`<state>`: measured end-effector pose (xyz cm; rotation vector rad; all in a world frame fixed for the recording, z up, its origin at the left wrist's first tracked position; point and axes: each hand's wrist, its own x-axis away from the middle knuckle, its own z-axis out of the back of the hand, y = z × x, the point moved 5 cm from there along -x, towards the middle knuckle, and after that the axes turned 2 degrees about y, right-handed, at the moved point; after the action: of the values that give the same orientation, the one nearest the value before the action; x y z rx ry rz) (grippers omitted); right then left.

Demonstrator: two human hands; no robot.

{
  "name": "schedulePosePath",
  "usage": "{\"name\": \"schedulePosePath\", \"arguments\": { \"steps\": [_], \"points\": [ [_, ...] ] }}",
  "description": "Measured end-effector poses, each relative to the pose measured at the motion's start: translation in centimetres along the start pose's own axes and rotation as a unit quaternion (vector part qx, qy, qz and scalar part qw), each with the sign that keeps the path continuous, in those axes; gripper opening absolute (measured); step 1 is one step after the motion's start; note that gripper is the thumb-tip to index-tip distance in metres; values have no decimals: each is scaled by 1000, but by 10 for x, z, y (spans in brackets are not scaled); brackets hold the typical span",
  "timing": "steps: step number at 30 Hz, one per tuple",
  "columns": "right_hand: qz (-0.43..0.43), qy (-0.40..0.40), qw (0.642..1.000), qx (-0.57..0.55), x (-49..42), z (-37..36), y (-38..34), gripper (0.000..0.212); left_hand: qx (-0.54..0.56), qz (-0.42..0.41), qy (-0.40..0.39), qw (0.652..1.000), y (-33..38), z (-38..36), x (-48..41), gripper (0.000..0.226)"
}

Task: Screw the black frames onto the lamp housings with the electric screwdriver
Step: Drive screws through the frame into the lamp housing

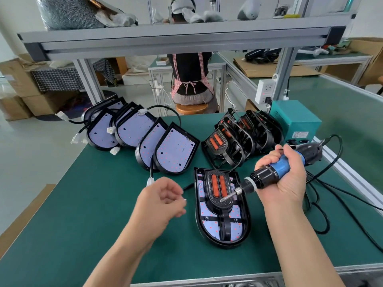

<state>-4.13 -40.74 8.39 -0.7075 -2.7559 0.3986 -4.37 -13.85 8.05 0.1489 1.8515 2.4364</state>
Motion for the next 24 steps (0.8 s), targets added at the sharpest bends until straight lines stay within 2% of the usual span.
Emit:
{"name": "schedulePosePath", "arguments": {
  "steps": [2, 7, 16, 24],
  "points": [
    [13, -8, 1000, 9, 6, -14, -1, 9, 56, -8, -27, 998, 7, -18, 1, 22],
    [60, -22, 997, 38, 19, -38, -6, 12, 114, -37, -69, 990, 20, -38, 4, 23],
    [95, -50, 991, 77, 29, -47, -6, 11, 139, -55, -85, 985, 29, -40, 7, 29],
    [103, -55, 989, 87, 28, -44, -7, 13, 141, -54, -84, 985, 27, -42, 8, 25]
  ]
}}
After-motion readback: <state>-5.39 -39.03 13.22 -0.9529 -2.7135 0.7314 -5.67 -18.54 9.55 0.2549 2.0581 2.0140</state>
